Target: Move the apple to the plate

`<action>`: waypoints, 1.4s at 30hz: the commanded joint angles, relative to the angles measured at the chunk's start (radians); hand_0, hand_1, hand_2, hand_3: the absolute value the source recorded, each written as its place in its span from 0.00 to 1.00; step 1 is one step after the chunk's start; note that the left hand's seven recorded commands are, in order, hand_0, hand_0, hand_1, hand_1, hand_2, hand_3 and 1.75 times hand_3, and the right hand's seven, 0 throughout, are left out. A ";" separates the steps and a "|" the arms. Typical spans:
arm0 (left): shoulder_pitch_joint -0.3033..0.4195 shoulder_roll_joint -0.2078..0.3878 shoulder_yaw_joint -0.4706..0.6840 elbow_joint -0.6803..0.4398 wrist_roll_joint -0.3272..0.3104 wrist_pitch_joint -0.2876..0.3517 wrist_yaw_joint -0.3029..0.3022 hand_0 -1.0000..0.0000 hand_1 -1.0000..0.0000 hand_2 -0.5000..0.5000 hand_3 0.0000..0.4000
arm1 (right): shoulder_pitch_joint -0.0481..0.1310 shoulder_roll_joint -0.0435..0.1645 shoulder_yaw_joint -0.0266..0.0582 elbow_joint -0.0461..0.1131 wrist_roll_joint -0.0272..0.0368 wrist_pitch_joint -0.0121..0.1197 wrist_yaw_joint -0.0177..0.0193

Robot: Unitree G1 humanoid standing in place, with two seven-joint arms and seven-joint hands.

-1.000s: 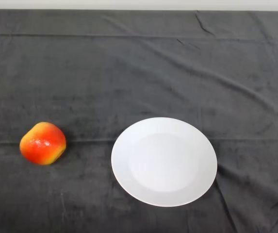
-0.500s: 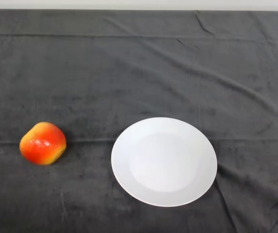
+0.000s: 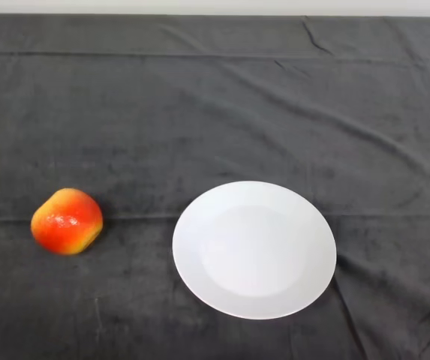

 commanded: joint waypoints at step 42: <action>0.117 -0.296 -0.349 -0.512 0.089 0.152 -0.383 1.00 1.00 0.50 0.00 | 0.058 0.041 -0.0169 0.039 0.0262 0.066 -0.0057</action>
